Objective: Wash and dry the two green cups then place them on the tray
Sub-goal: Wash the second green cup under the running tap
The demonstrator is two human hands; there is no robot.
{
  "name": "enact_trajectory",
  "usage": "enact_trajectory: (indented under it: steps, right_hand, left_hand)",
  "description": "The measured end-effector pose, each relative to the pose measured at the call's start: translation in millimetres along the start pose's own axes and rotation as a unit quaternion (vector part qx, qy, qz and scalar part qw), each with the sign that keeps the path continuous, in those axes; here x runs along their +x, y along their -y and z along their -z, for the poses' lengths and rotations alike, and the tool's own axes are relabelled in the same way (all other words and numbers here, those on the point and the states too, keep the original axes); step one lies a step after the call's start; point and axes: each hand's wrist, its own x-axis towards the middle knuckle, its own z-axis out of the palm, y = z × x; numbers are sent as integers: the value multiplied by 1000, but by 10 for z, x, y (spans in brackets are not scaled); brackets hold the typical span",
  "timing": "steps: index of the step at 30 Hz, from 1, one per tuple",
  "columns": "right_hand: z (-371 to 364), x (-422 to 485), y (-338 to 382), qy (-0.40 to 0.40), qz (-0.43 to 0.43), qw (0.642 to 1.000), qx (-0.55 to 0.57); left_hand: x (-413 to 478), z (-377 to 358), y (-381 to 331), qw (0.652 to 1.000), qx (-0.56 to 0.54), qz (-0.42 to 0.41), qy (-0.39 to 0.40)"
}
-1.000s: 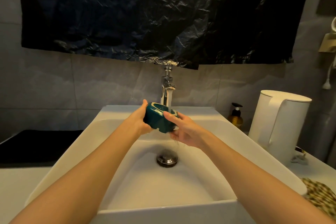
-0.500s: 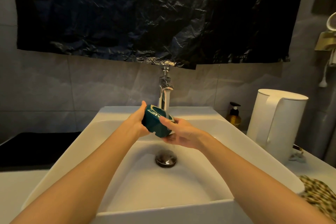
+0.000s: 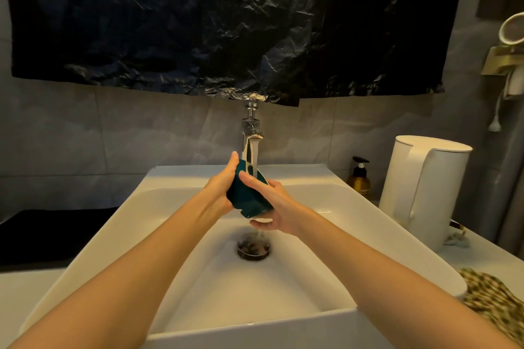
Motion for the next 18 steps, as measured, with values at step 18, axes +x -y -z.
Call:
enact_trajectory:
  steps: [18]
  right_hand:
    - [59, -23, 61, 41, 4, 999, -14]
  left_hand:
    - [-88, 21, -51, 998, 36, -9, 48]
